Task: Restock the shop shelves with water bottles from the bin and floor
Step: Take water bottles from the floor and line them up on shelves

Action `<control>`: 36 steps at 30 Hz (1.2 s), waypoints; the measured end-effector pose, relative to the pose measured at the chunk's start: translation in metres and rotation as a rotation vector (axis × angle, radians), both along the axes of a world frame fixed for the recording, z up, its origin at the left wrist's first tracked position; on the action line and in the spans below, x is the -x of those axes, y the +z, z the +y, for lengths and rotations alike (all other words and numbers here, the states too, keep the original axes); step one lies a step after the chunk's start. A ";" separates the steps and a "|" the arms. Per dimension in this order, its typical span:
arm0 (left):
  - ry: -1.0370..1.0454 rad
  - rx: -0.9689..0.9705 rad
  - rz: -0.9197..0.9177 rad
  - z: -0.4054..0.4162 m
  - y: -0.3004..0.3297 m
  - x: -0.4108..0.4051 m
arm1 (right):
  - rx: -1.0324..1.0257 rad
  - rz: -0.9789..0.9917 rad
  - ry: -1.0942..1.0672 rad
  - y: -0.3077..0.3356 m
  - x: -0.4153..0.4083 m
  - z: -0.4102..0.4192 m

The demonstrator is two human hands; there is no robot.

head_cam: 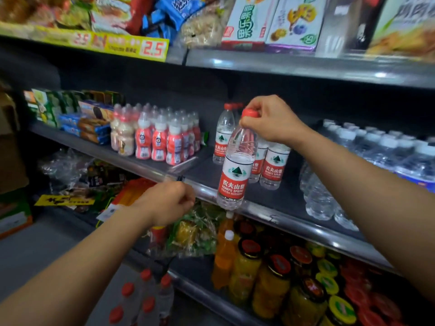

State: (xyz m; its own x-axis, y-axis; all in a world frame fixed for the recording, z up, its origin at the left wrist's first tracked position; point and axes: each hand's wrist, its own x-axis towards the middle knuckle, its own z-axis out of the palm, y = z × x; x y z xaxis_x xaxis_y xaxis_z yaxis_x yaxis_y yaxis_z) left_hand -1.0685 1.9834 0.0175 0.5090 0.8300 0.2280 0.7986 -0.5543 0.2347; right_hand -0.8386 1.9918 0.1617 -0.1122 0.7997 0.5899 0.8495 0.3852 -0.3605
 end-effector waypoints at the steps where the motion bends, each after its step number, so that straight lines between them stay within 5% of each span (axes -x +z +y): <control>1: -0.010 -0.010 -0.003 0.006 0.002 -0.001 | 0.001 0.004 -0.011 0.003 -0.002 0.009; 19: -0.062 0.038 -0.023 0.109 -0.061 -0.005 | 0.089 -0.138 -0.231 -0.005 -0.016 0.152; 36: -0.080 0.006 -0.091 0.132 -0.042 -0.020 | 0.178 -0.185 -0.306 0.001 -0.015 0.163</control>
State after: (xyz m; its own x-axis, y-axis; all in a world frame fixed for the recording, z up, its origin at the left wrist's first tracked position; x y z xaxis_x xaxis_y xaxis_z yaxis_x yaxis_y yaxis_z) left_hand -1.0486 2.1158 -0.0245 0.5508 0.7891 0.2720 0.7271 -0.6136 0.3078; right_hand -0.8236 2.1552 0.1629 0.0553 0.9004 0.4315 0.9721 0.0500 -0.2291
